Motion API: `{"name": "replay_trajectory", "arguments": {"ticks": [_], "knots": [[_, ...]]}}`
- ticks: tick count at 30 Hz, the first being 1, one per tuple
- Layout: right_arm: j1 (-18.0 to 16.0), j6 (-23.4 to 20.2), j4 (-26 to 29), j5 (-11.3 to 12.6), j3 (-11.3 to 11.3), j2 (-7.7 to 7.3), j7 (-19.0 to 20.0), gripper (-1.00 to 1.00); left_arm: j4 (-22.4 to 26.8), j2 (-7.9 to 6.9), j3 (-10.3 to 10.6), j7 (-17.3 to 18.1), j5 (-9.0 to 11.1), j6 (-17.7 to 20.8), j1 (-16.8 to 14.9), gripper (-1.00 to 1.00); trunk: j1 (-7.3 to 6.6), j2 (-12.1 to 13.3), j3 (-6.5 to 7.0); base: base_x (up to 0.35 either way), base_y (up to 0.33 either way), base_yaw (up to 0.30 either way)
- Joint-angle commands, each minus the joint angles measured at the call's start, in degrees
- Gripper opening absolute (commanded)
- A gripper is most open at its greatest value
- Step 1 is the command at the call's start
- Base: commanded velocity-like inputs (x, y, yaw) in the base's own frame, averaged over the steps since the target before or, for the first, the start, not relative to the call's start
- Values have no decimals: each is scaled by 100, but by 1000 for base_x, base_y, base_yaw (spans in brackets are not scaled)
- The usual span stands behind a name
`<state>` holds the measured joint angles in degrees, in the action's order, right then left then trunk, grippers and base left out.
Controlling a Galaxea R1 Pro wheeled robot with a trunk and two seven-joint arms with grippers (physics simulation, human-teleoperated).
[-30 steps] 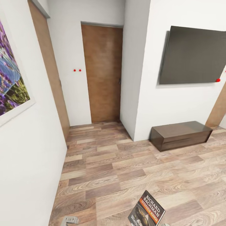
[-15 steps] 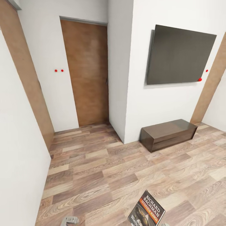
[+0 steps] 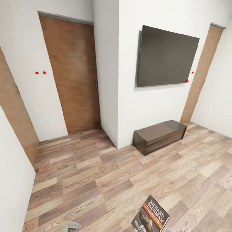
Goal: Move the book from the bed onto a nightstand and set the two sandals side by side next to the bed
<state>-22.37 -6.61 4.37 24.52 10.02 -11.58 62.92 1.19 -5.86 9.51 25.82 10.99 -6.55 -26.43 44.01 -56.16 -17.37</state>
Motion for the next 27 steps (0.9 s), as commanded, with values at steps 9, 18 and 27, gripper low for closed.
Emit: {"name": "replay_trajectory", "arguments": {"ticks": [9,18,27], "knots": [[-4,-60,2,61,35,-2,13,-100,-5,-2,50,17,52,-21,-3,100,0,-5,-7,1,0,-262],[-4,-60,2,61,35,-2,13,-100,-5,-2,50,17,52,-21,-3,100,0,-5,-7,122,0,-263],[-4,-60,2,63,35,-2,12,-100,-5,-2,50,17,52,-21,-3,100,0,-5,-7,311,0,-262]]}}
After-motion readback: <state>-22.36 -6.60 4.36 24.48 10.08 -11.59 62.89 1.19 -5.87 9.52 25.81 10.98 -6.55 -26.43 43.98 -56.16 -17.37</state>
